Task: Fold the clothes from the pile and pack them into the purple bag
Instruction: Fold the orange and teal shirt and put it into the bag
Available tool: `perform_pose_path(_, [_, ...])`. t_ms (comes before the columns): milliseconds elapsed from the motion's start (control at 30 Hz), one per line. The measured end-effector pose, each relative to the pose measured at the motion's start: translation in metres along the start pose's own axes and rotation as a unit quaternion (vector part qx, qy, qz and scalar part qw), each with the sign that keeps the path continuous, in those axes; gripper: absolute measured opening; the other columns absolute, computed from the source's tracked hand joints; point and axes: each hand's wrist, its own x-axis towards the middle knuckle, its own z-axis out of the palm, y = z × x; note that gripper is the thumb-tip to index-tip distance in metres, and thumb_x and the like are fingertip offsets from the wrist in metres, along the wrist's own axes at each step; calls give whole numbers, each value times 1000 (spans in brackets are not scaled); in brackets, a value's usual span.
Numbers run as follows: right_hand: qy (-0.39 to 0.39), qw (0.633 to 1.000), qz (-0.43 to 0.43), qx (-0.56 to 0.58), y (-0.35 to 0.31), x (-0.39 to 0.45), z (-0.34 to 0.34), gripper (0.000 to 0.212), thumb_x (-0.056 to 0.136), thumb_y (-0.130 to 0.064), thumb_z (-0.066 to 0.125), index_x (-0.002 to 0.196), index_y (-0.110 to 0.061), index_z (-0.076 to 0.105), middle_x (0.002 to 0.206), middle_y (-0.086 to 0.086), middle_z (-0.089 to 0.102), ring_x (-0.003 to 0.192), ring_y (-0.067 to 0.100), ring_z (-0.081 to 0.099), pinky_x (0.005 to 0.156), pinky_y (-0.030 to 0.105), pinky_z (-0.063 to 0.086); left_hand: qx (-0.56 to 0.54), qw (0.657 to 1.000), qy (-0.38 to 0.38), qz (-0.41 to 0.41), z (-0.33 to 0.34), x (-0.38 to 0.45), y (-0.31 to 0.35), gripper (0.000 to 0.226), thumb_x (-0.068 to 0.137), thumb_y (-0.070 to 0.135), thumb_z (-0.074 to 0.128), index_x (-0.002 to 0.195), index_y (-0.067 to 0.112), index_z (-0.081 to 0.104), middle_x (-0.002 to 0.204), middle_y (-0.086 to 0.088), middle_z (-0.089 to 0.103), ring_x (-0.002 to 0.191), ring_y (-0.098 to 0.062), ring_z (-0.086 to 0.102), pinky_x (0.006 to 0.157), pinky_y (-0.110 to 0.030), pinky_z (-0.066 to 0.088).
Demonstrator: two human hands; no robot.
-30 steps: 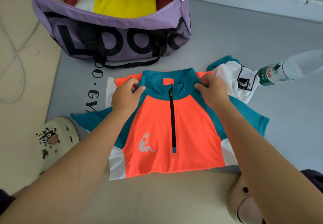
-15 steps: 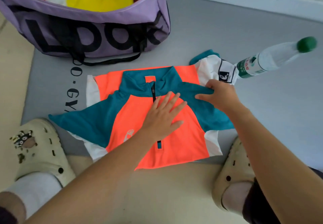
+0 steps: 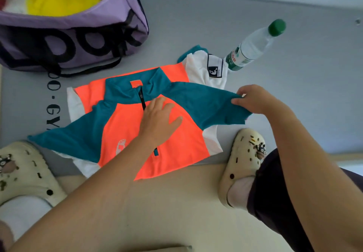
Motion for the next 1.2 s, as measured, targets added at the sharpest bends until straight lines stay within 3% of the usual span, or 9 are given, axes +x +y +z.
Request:
perform_pose_path(100, [-178,979,-22,94,-40,-25,-2,28,94,-32,59,94,-5,62,68,11,73,59,22,71,57,26,50,-315,937,-22,-149,-9,-18,28,38,84,54,59,95,19,67,95,-2,67,84,-14,64,80,-32,46])
perform_pose_path(233, [-328,863,-52,382,-98,-46,15,27,101,-29,51,101,-3,51,83,21,74,71,34,73,58,31,58,-704,613,-133,-331,-3,-45,27,80,76,82,40,117,19,66,112,-10,72,100,-24,71,89,-40,51])
perform_pose_path(300, [-314,865,-48,389,-112,-45,18,36,102,-39,44,103,-4,52,82,19,74,71,32,74,59,32,59,-771,544,-105,-315,3,-58,15,81,71,82,43,124,25,65,126,-6,68,115,-25,65,98,-42,49])
perform_pose_path(400, [-195,930,-29,309,-115,-31,24,29,102,-31,42,102,-4,53,75,13,74,63,28,72,62,32,60,-739,597,-85,-302,11,-63,5,56,85,55,57,130,22,62,130,-1,65,121,-16,62,106,-40,45])
perform_pose_path(567, [22,976,-115,185,-114,1,46,21,95,-16,47,114,-21,55,79,-2,64,65,21,62,62,29,53,-606,688,-20,-399,21,-53,-8,12,98,18,57,104,24,65,107,2,72,91,-14,69,82,-36,55])
perform_pose_path(700, [36,989,-142,10,-114,30,54,33,94,-19,52,127,-20,52,115,6,60,100,30,58,78,36,47,-568,738,-11,-364,19,-54,-9,22,94,4,58,99,25,62,103,5,70,95,-17,67,83,-35,55])
perform_pose_path(800, [62,986,-135,-73,-119,43,55,18,90,-15,53,108,-16,56,107,10,61,87,29,56,65,33,38,-567,760,2,-318,20,-57,-12,34,90,-10,56,109,17,60,106,1,69,100,-16,66,90,-33,54])
perform_pose_path(967, [139,981,-130,44,-116,37,63,19,90,-21,55,106,-17,47,92,7,63,79,28,55,65,35,40,-538,792,19,-286,23,-62,-18,35,90,-8,58,107,22,58,100,12,69,86,8,67,77,-14,53])
perform_pose_path(1200, [36,983,50,174,-60,-32,136,34,82,-46,70,83,-16,54,74,-7,54,72,17,54,64,31,40,-539,791,-3,-288,24,-59,-23,42,89,-10,58,117,20,53,116,-2,67,110,-19,65,95,-39,53])
